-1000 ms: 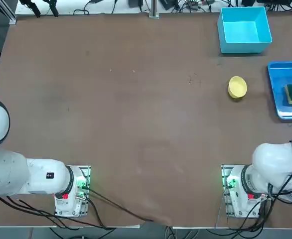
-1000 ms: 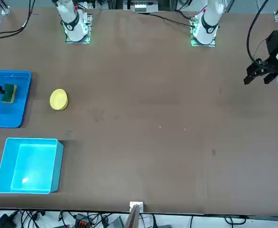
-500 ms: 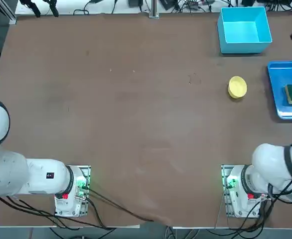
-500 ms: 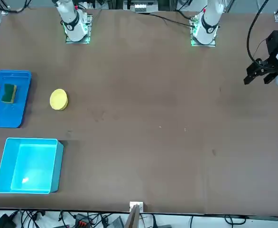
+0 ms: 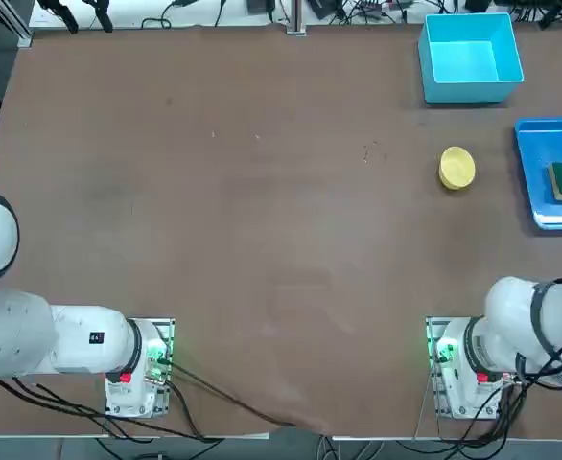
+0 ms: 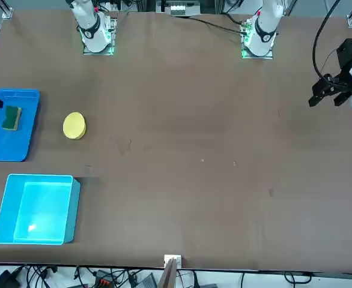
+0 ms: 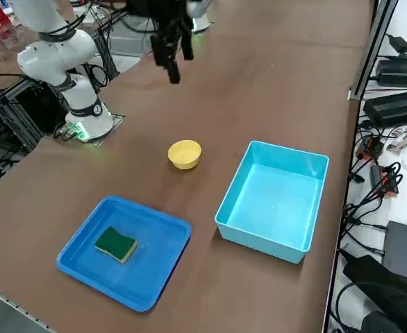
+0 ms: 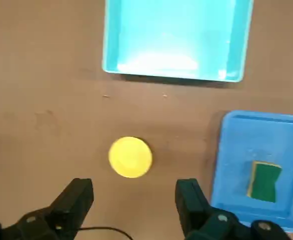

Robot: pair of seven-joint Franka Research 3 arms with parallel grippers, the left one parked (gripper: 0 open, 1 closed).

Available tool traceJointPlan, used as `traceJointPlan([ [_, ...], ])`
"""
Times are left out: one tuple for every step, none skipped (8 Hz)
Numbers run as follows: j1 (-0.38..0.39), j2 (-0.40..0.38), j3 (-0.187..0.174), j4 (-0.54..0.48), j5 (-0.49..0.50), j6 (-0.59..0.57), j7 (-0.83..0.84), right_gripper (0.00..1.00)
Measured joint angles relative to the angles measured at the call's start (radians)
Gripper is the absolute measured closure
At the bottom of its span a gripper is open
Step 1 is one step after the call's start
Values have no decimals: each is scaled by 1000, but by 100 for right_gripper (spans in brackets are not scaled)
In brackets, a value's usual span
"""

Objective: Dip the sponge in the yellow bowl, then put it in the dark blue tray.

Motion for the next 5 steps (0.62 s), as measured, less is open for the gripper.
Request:
traceJointPlan([
  [90, -15, -40, 0, -2, -1, 65, 0],
  [176, -29, -89, 0, -3, -2, 120, 0],
  [256, -39, -143, -2, -5, -8, 152, 0],
  [341, -48, -209, -8, -7, -14, 167, 0],
  [412, -55, -264, -14, -12, -21, 169, 0],
])
